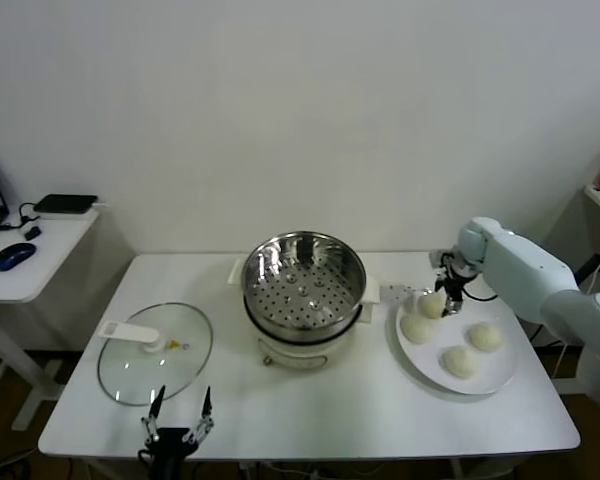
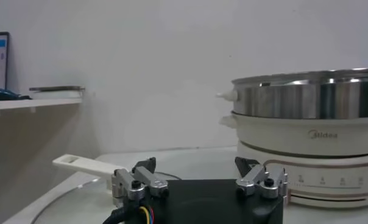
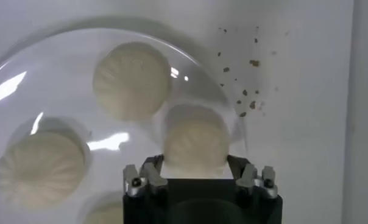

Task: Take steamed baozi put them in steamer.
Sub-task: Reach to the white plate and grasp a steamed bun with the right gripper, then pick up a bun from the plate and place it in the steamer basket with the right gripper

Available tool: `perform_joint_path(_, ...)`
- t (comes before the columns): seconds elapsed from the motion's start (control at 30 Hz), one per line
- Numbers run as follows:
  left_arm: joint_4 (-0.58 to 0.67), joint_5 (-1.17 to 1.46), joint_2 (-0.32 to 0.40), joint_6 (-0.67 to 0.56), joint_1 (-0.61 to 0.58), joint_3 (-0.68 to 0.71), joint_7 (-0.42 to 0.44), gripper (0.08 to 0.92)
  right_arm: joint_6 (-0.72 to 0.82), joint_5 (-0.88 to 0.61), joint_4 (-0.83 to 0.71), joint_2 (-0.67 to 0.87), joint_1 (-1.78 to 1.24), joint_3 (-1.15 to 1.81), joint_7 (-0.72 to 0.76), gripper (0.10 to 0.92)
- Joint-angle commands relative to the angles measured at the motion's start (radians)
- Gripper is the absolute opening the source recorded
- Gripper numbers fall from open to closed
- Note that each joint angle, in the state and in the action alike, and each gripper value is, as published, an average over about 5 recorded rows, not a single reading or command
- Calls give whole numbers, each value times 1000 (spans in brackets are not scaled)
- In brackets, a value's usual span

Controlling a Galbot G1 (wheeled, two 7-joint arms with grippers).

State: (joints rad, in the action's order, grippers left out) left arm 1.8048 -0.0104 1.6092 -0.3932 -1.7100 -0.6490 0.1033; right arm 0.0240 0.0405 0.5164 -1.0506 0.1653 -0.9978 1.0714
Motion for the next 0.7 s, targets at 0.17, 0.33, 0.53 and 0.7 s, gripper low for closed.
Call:
perform_joint_path(0.17,7,-4,3,0,-5,-5,-2,823,18,-97,158,77,71,-76,9,629)
perform_joint_path(0.33,8,-6,4,-2,-6,-7,-2,823,26,-192,347,157,209,-209,14,628)
perform_joint_path(0.53,10,-9,5,-3,-7,-6,-4,823,-4,-318,515,190,445,-382,18,628)
perform_joint_path(0.7,15,-10,5,-5,-7,-4,-4,823,-36,-405,627,157,617,-464,12,628)
